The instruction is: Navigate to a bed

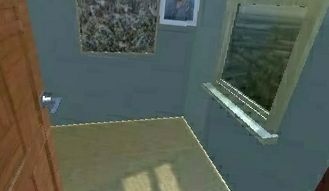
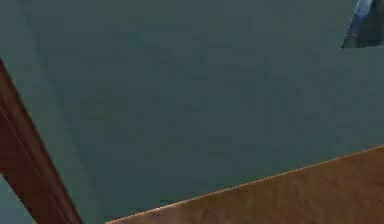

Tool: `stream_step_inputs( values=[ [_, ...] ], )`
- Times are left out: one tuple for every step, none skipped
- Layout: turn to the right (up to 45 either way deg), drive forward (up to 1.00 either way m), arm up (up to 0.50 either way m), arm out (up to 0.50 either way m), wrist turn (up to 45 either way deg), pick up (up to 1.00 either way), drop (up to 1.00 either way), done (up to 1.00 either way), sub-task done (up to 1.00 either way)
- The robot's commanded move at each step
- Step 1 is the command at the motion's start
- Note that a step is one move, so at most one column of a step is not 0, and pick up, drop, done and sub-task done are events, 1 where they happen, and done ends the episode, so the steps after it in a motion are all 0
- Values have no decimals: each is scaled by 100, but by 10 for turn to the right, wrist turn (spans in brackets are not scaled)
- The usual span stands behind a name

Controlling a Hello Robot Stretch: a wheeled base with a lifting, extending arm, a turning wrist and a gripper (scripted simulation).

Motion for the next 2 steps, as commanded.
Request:
stream_step_inputs(
  values=[
    [-120,0,0,0,0,0,0,0,0],
    [0,100,0,0,0,0,0,0,0]
  ],
)
